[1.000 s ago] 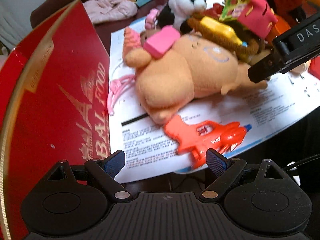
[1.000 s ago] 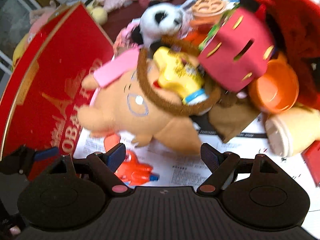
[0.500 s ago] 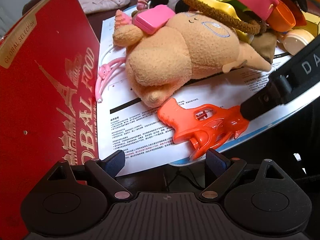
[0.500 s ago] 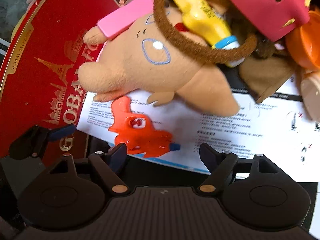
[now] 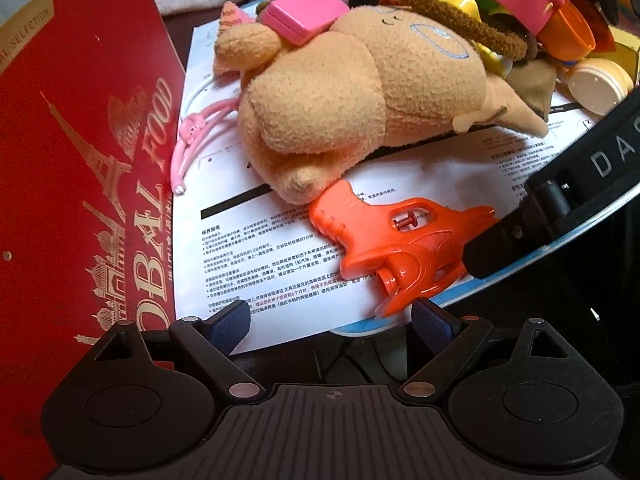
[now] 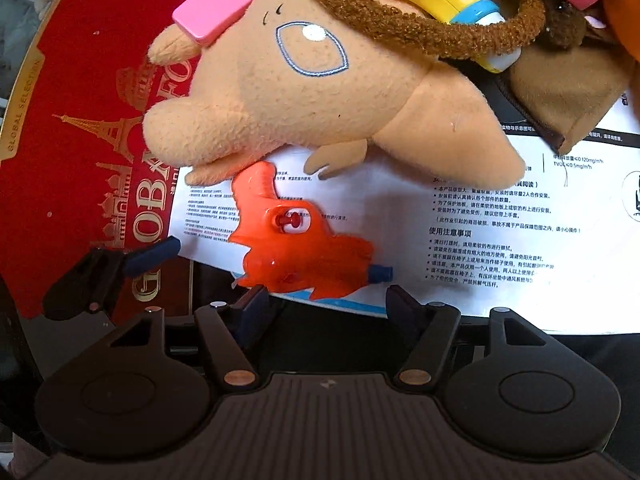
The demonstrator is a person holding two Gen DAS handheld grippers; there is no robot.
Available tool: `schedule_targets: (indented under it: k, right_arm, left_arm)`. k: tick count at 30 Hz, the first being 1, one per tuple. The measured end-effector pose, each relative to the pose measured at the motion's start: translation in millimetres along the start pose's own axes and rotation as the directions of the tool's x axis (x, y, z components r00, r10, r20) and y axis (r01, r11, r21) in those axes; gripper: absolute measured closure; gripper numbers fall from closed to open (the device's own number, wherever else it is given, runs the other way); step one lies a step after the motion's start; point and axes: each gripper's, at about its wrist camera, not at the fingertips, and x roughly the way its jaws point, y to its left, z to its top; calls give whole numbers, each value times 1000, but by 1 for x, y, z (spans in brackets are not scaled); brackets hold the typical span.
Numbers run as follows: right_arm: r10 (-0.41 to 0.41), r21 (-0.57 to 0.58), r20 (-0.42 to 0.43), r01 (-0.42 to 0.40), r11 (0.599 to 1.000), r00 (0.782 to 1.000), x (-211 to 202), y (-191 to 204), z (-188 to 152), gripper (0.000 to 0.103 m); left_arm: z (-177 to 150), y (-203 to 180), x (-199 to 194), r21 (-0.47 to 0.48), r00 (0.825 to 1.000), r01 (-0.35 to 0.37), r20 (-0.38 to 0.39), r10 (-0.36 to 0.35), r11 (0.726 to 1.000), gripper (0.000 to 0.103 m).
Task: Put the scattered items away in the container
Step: 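Lower both grippers toward the orange toy water gun beside the plush bear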
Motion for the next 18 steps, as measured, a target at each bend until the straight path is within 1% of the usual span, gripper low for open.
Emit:
schedule_targets:
  k: [6, 9, 14, 18]
  right_arm:
    - [3, -7, -18, -4, 1000, 1000, 8, 5, 1, 33]
    - [4, -14, -26, -5, 1000, 1000, 12, 7, 0, 36]
    - [5, 23, 13, -5, 1000, 1000, 10, 3, 8, 38]
    - [1, 52, 37, -3, 999, 999, 6, -6, 12, 38]
  left_arm:
    - [0, -2, 3, 27, 1000, 19, 6, -20, 999, 9]
    - [2, -5, 4, 40, 999, 30, 16, -30, 999, 9]
    - [7, -15, 6, 72, 996, 71, 50, -75, 995, 9]
    - [14, -29, 9, 86, 992, 111, 52, -116, 990, 10]
